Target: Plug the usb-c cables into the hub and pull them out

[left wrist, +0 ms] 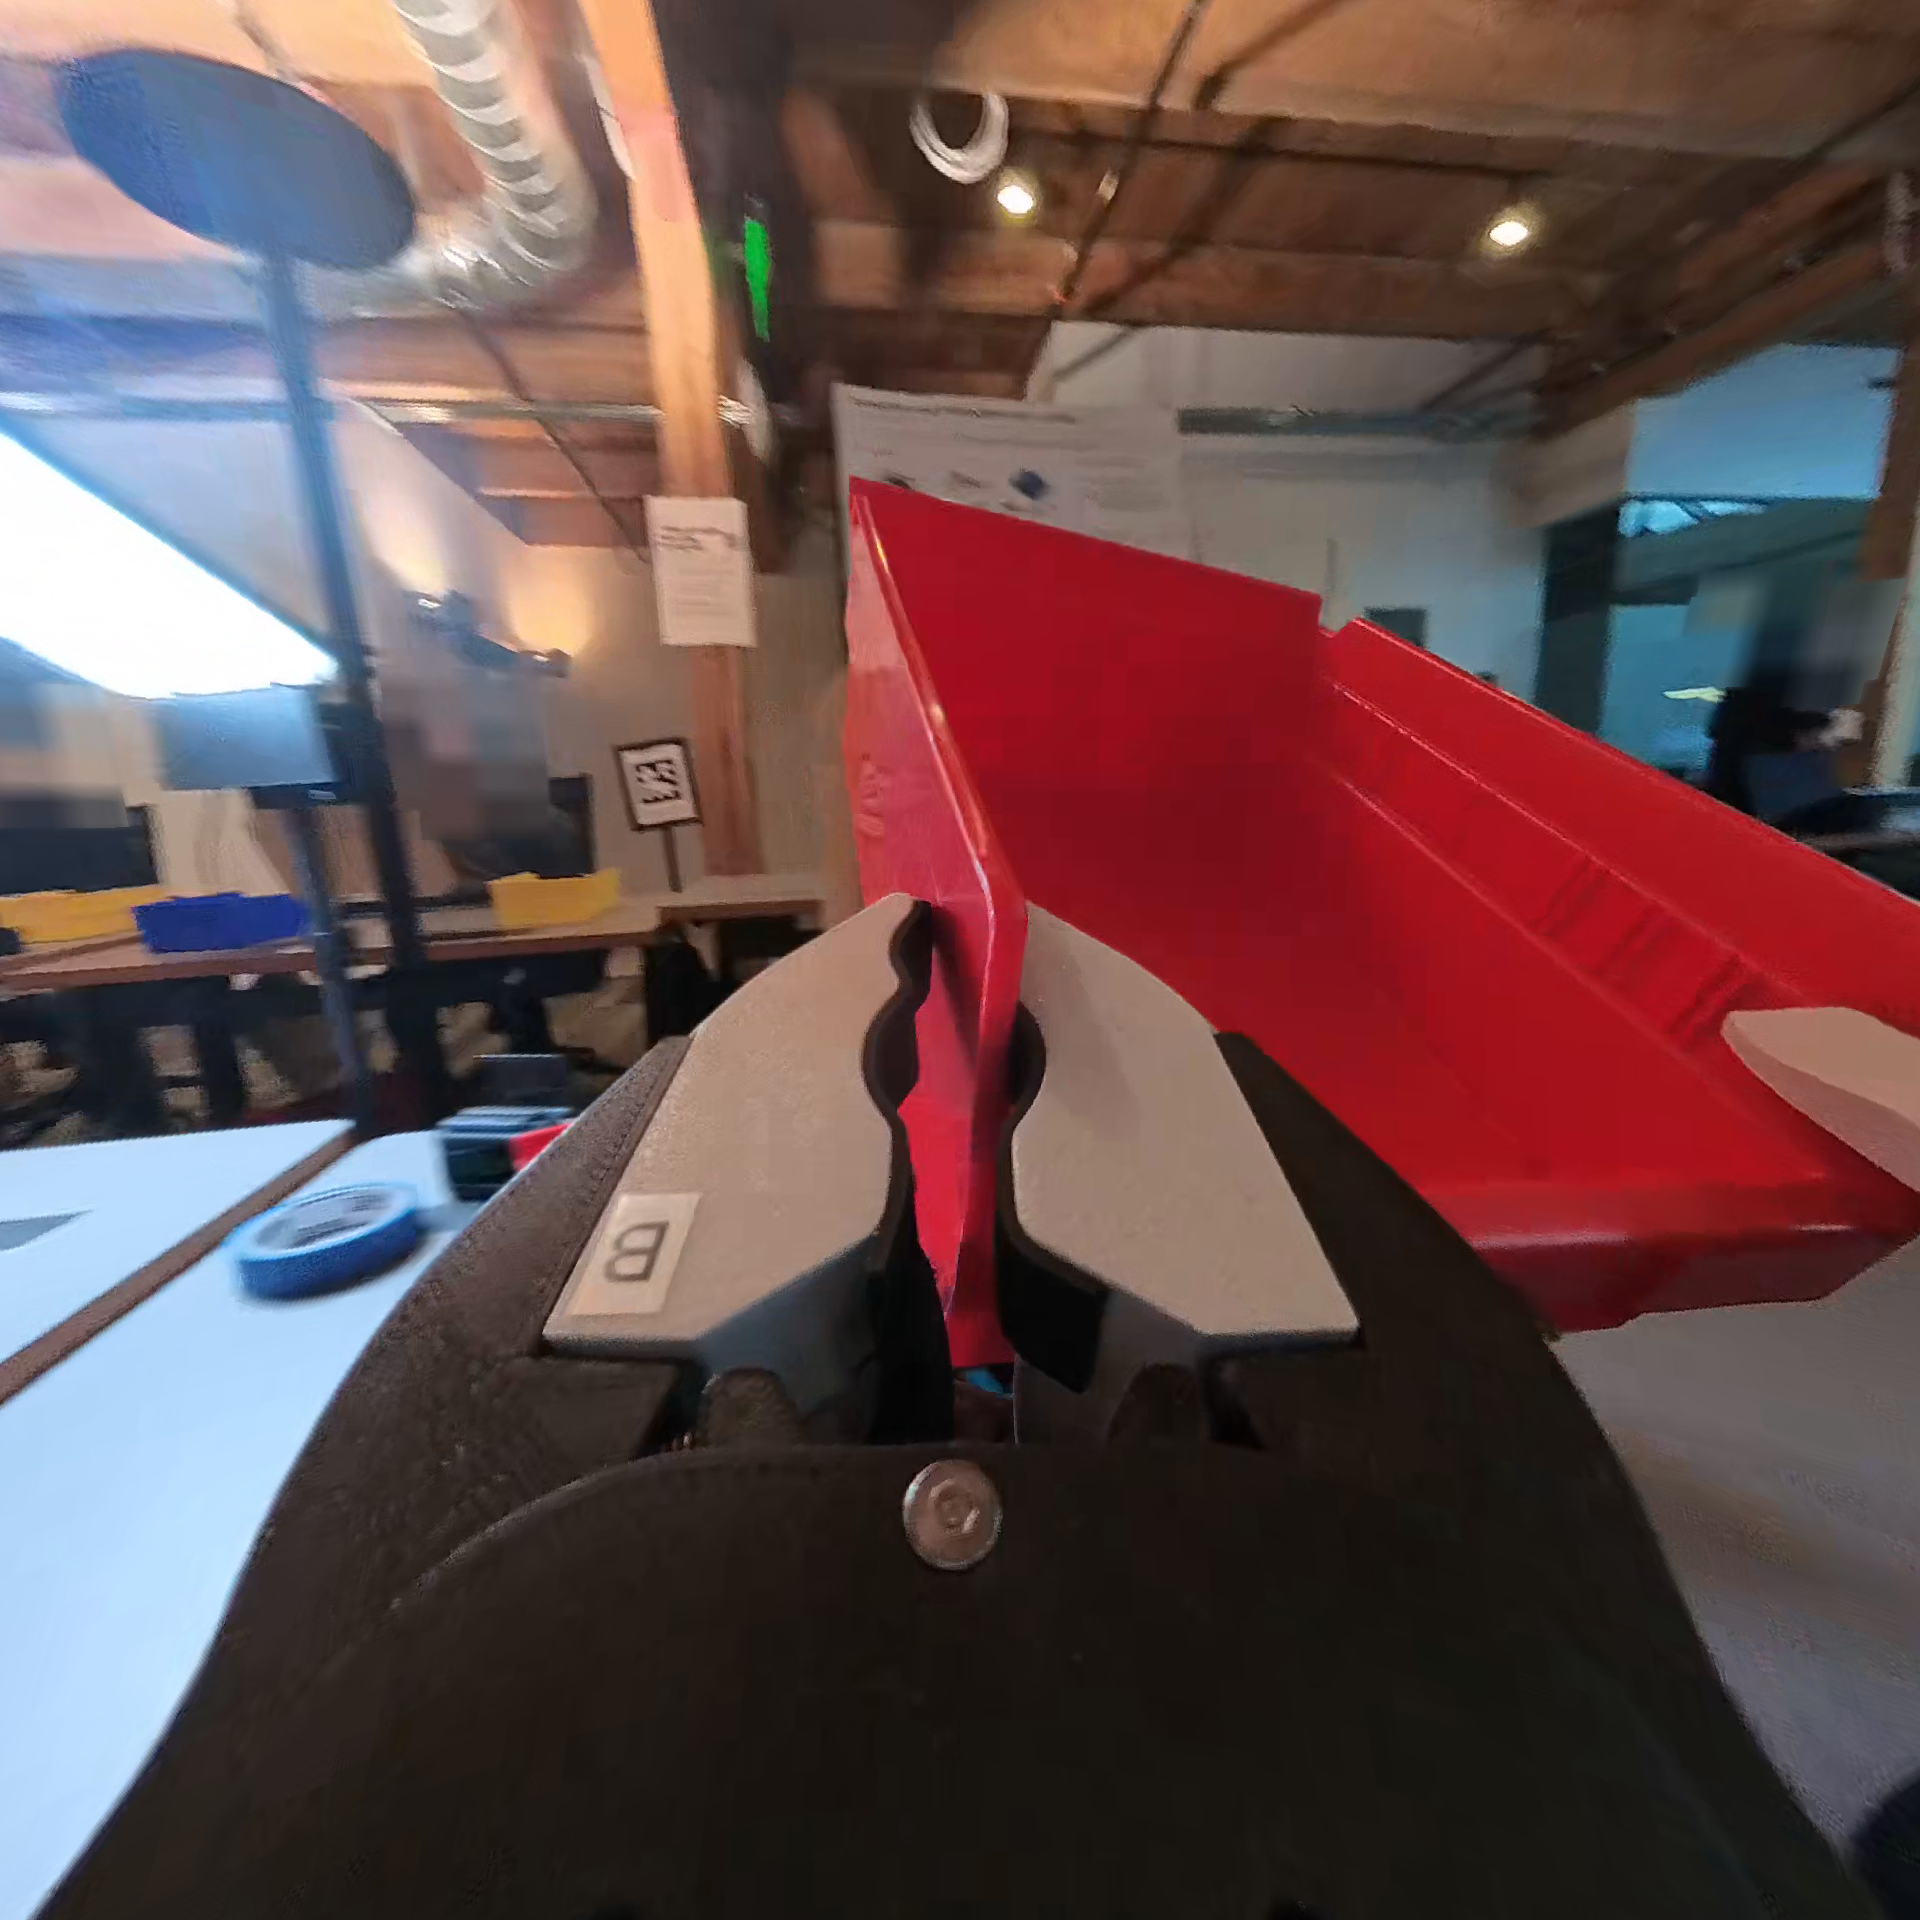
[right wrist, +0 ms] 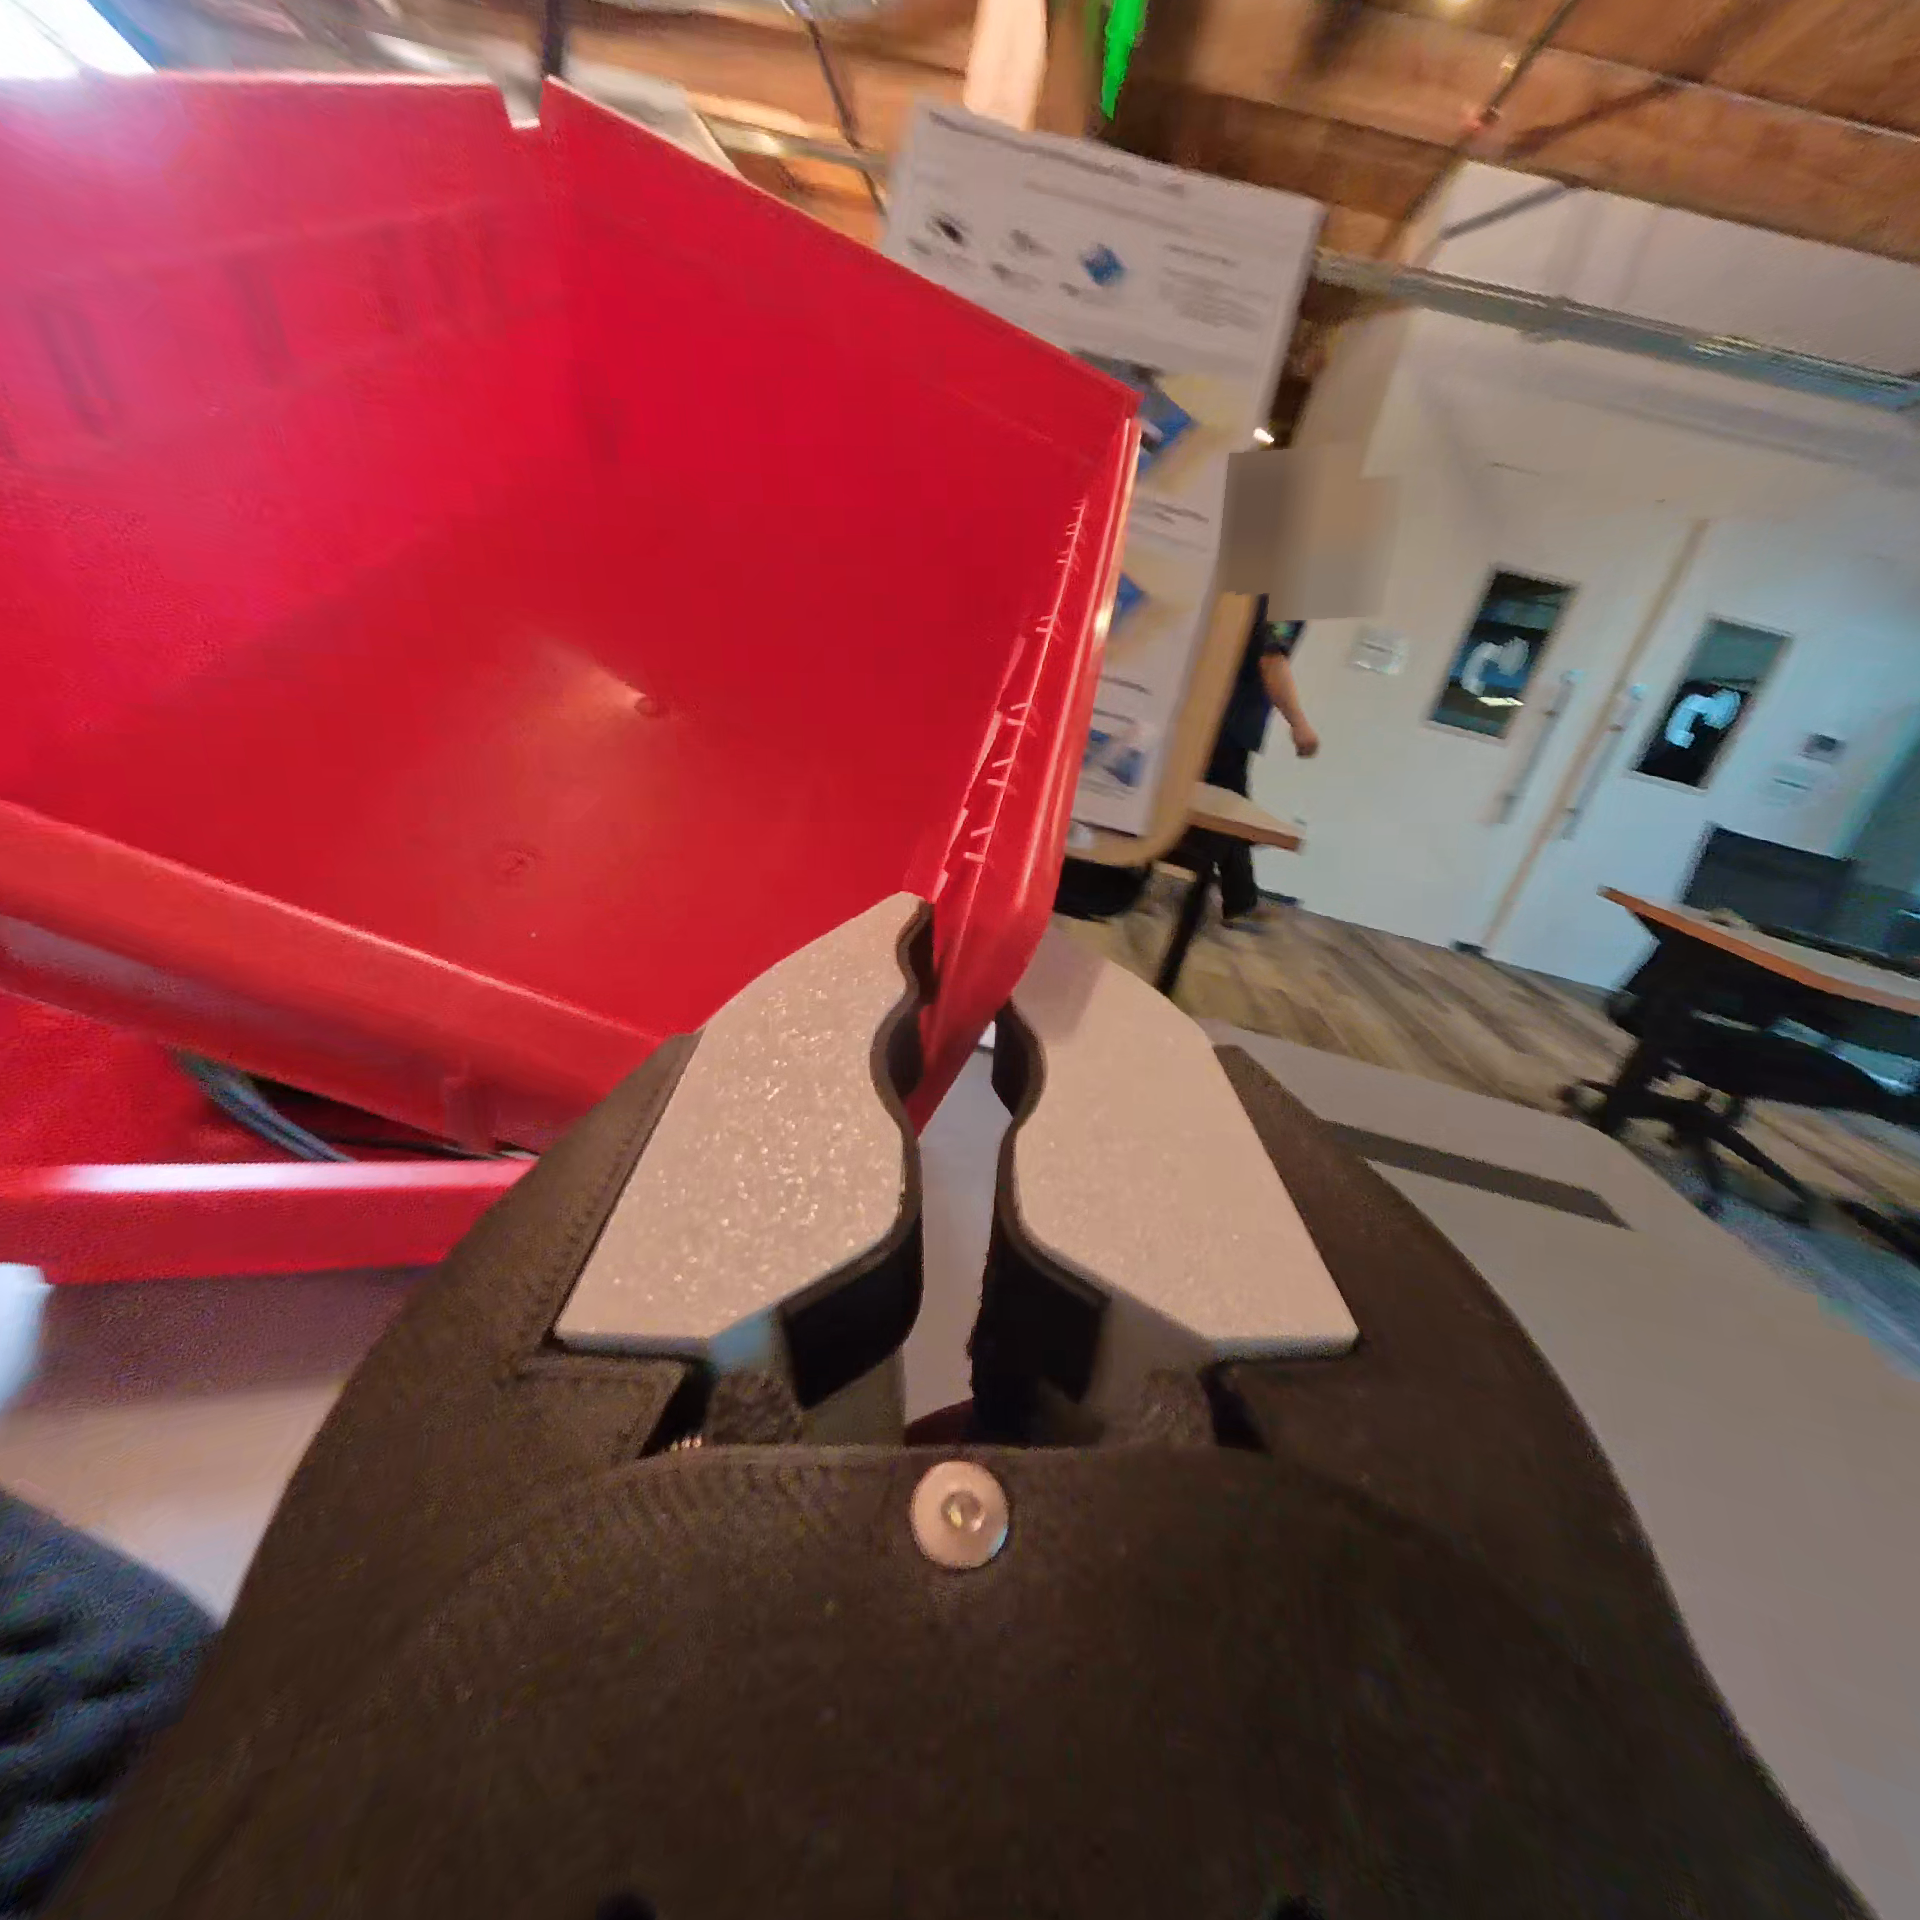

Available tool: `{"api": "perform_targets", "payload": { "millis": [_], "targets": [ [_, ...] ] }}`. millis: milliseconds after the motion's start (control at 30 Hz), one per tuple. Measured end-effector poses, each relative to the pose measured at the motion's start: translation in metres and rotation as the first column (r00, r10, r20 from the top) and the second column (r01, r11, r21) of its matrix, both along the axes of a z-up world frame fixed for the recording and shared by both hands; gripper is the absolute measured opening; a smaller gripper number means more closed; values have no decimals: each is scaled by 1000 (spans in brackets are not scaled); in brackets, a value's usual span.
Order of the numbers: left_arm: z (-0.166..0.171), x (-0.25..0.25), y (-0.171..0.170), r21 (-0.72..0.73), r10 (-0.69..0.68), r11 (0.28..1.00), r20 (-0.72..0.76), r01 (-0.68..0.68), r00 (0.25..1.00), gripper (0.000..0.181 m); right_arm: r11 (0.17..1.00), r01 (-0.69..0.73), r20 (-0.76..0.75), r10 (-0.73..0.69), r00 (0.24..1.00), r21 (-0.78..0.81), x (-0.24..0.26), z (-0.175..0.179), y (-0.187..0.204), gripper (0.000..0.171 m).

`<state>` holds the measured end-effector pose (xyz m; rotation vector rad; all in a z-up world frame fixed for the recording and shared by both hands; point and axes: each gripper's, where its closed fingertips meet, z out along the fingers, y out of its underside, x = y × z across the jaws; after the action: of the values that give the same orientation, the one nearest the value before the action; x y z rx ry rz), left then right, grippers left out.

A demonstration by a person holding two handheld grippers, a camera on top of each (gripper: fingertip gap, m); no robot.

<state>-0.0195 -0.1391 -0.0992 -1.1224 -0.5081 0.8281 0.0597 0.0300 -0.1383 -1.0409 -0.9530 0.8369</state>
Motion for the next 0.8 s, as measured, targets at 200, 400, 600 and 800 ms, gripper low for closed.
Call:
{"api": "perform_targets", "payload": {
  "millis": [200,400,600,800],
  "targets": [
    [-33,12,138,-83,-228,967,129,240,965,11,974,222,139,-215,967,-39,50,-32,114,8],
    [-89,31,236,-187,-345,899,257,397,903,10,918,395,259,-373,891,-35,95,-75,189,9],
    [-147,47,274,-235,-354,863,350,447,867,11,888,455,327,-413,850,-64,116,-112,223,7],
    [-174,50,281,-270,-338,837,428,475,838,12,883,466,372,-413,831,-60,117,-130,232,7]
  ]
}}
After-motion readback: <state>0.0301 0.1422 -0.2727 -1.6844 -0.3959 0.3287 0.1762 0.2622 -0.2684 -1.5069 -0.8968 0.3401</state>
